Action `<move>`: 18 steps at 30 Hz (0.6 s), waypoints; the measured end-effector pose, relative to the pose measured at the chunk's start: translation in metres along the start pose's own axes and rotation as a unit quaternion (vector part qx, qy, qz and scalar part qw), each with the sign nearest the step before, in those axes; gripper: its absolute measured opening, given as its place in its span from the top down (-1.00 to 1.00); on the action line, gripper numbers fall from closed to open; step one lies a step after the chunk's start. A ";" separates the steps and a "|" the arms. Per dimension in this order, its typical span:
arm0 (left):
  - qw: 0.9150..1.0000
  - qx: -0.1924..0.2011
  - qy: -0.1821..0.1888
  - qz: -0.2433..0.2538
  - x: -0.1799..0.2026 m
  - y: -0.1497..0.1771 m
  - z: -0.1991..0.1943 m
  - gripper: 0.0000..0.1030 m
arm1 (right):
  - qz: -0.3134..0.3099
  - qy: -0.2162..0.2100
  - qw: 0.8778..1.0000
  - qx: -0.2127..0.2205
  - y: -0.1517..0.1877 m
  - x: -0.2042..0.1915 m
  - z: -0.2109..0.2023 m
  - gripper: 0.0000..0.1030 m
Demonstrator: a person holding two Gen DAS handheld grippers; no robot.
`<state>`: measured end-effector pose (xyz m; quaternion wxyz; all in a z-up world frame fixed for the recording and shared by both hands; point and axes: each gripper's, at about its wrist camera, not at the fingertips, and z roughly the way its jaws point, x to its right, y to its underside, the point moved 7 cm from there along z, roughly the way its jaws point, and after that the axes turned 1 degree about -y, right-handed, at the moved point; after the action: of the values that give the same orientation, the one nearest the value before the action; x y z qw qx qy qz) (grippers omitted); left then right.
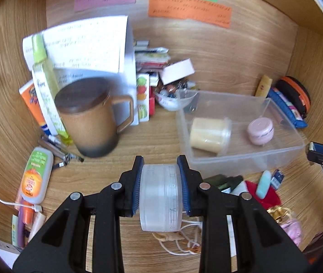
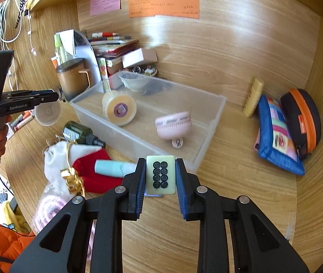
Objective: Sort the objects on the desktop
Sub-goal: 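Carry the domino tile with the right tool while the left tool carries the white container into the bin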
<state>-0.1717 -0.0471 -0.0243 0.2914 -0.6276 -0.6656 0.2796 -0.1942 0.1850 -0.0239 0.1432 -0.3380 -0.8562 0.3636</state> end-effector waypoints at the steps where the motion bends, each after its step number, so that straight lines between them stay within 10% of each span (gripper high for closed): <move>1: 1.000 0.002 0.004 -0.001 0.002 -0.004 -0.002 0.43 | -0.002 0.002 1.000 0.003 -0.003 0.000 0.000 0.57; 18: 0.998 0.013 0.055 0.029 0.043 -0.048 0.007 0.43 | -0.015 -0.035 0.999 0.020 -0.047 -0.005 0.027 0.57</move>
<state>-0.2106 -0.0070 0.0082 0.3272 -0.6574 -0.6264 0.2614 -0.2260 0.1438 -0.0084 0.1250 -0.3092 -0.8584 0.3897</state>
